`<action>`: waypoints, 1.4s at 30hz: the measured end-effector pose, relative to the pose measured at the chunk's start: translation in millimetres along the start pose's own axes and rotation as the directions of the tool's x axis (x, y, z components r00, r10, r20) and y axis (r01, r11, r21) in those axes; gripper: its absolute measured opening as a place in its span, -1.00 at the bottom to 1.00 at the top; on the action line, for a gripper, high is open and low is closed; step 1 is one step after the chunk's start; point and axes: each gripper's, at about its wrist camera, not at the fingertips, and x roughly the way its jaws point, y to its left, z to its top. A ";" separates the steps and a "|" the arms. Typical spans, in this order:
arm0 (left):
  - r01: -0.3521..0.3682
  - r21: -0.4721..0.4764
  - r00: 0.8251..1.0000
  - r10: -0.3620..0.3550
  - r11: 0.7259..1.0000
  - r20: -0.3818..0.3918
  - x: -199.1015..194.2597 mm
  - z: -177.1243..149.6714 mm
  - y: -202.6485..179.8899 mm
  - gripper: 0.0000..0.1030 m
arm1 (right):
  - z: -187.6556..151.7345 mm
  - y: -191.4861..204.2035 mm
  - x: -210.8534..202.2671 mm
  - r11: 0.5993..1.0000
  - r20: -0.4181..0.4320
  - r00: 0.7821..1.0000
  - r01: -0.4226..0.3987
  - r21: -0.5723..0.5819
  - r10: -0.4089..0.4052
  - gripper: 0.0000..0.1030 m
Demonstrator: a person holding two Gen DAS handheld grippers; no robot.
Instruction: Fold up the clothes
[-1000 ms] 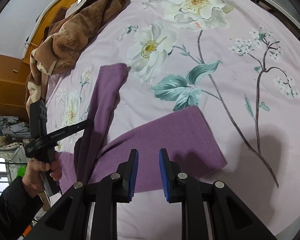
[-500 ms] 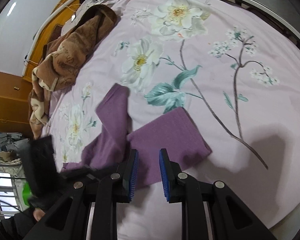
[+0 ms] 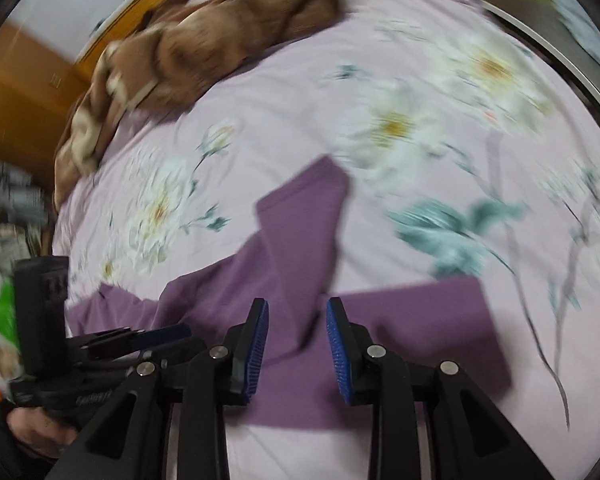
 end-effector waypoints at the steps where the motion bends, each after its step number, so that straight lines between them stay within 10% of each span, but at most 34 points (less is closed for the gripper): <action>1: -0.007 0.004 1.000 0.007 1.000 -0.003 -0.2 -4.2 0.5 -0.17 | 2.8 9.3 11.3 0.999 -0.013 1.000 0.008 -0.039 -0.008 -0.40; 14: -0.071 0.001 0.997 0.071 0.997 -0.021 21.5 -43.8 15.2 0.16 | 25.5 33.9 87.7 0.952 -0.077 0.981 0.150 -0.268 -0.176 -0.62; 16: -0.063 0.003 0.998 0.063 0.998 -0.017 21.1 -43.6 16.6 0.10 | 29.6 27.1 88.4 0.952 -0.077 0.979 0.166 -0.259 -0.191 -0.92; 22: -0.063 -0.004 0.998 0.062 0.998 -0.023 21.8 -42.8 25.0 -0.63 | 35.8 -13.2 66.2 0.979 -0.040 0.982 0.178 -0.101 -0.183 -0.92; 32: -0.042 0.003 0.999 0.042 0.999 -0.030 22.5 -38.2 27.8 -0.76 | 40.1 -30.4 61.5 0.998 -0.058 0.996 0.062 -0.003 -0.062 -0.75; 35: -0.023 0.003 0.999 0.023 1.000 -0.030 22.3 -36.9 23.7 -0.40 | 39.9 -20.2 52.4 0.999 -0.025 0.999 0.033 -0.043 -0.034 -0.41; 42: -0.048 0.093 0.998 0.050 0.995 -0.023 26.0 -33.9 -1.7 0.12 | 46.0 12.3 66.6 0.977 -0.076 0.995 0.042 -0.210 -0.059 -0.40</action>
